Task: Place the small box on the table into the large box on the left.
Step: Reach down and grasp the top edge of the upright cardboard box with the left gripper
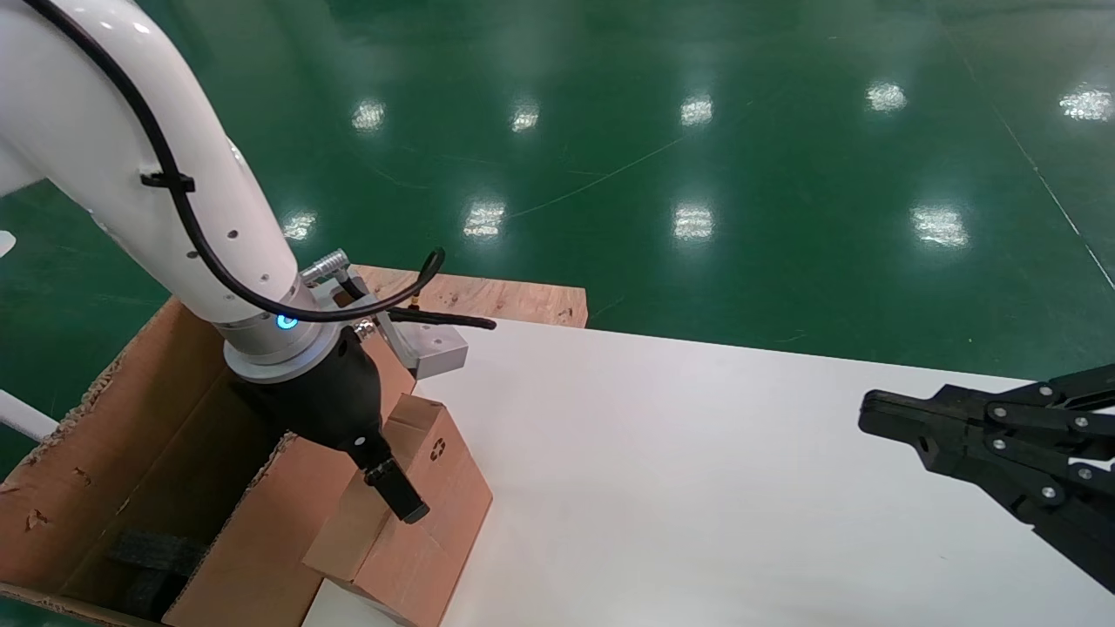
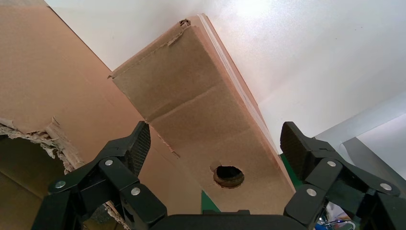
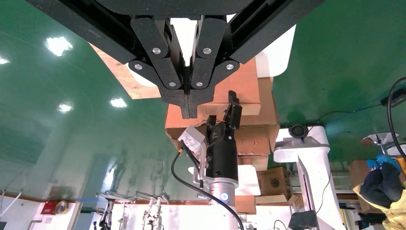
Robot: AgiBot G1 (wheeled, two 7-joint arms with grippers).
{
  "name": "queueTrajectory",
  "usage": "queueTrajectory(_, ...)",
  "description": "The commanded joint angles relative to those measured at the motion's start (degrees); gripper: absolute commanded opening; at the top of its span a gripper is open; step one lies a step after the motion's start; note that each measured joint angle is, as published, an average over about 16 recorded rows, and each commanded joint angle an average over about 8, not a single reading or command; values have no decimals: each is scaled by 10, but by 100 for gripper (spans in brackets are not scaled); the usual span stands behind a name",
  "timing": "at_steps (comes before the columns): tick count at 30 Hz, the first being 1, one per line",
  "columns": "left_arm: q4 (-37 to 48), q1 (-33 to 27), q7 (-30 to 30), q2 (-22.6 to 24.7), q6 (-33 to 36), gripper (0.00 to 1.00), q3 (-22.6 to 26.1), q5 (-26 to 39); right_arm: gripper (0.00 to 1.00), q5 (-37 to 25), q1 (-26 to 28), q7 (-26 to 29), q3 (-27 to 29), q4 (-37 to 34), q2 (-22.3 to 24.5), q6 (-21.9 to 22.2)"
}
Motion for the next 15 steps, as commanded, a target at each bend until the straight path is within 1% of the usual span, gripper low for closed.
queueTrajectory(1,0,1,0,0,-1,76,0,0,0,0,0,0,0,0,0,0)
queueTrajectory(6,0,1,0,0,-1,14,0,0,0,0,0,0,0,0,0,0)
queueTrajectory(7,0,1,0,0,0,2,0,0,0,0,0,0,0,0,0,0)
queueTrajectory(8,0,0,0,0,0,0,0,0,0,0,0,0,0,0,0,0)
queueTrajectory(15,0,0,0,0,1,0,-1,0,0,0,0,0,0,0,0,0)
